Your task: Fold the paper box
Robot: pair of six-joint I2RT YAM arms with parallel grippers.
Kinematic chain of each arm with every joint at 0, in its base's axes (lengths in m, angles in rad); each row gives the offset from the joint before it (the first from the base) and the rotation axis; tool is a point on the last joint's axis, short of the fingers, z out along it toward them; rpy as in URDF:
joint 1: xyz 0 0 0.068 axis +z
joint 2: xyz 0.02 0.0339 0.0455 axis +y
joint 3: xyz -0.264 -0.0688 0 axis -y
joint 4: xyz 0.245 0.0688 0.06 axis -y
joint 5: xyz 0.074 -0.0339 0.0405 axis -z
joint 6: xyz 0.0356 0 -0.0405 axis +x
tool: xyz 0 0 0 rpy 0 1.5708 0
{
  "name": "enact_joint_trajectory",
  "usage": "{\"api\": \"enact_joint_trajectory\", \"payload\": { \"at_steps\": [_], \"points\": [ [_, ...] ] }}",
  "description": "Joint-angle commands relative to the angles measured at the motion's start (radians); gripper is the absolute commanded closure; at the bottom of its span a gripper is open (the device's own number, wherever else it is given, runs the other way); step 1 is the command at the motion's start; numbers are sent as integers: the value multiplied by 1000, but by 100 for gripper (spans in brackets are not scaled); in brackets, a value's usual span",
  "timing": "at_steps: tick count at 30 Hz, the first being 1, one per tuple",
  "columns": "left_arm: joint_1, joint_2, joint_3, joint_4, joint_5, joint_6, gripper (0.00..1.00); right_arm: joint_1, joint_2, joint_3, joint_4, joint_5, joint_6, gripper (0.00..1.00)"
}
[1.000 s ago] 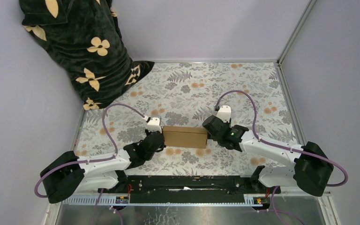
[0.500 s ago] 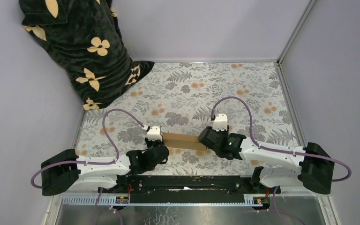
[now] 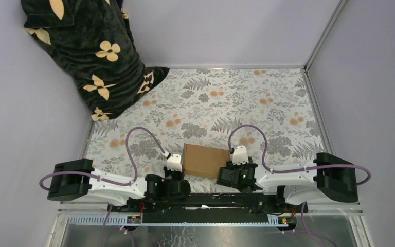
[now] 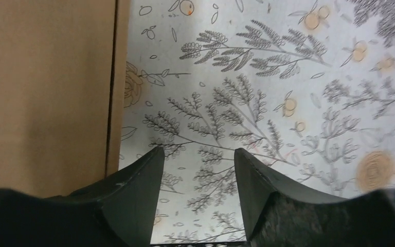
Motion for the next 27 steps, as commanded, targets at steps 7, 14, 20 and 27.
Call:
{"api": "enact_joint_trajectory", "payload": {
  "at_steps": [7,14,20,27],
  "points": [
    [-20,-189,28,-237,191,-236,67,27,-209,34,45,-28,162,31],
    [-20,-260,20,-274,257,-245,56,27,-193,90,-6,-41,119,31],
    [-17,-155,-7,-197,367,-237,51,24,-149,109,-21,-71,104,31],
    [-17,-127,-64,-128,458,-266,52,23,-152,94,-10,-132,86,31]
  ]
}}
